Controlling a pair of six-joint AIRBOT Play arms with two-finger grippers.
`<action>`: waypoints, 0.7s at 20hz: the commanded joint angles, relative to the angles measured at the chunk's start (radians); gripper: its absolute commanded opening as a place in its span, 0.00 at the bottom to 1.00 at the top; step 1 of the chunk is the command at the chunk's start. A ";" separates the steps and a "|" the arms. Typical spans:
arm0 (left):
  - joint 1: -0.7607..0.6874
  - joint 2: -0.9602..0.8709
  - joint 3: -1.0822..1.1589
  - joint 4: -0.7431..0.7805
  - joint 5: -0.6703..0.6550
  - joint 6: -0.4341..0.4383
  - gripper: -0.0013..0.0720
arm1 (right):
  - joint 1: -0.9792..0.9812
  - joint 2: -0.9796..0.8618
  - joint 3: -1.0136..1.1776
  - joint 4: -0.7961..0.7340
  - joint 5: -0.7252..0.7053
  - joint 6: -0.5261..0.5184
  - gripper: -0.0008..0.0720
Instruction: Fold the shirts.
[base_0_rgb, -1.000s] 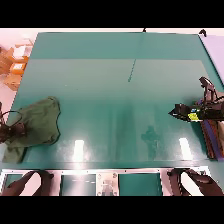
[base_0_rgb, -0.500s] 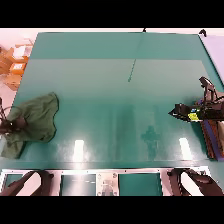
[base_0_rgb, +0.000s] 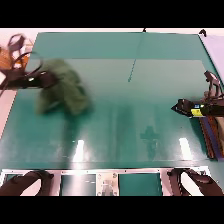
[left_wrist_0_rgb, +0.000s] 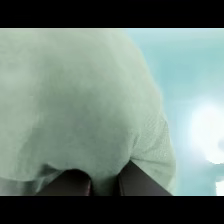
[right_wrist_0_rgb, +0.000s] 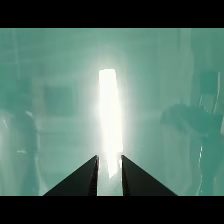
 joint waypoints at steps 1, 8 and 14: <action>-0.260 -0.024 0.062 -0.077 0.066 -0.055 0.05 | 0.000 0.001 0.061 0.000 0.000 0.000 0.27; -0.435 -0.347 0.062 -0.135 0.104 -0.063 0.55 | 0.000 -0.008 0.087 0.000 0.000 0.001 0.56; -0.224 -0.372 0.121 -0.116 -0.128 -0.088 0.99 | -0.005 -0.106 0.087 0.042 0.028 0.001 0.56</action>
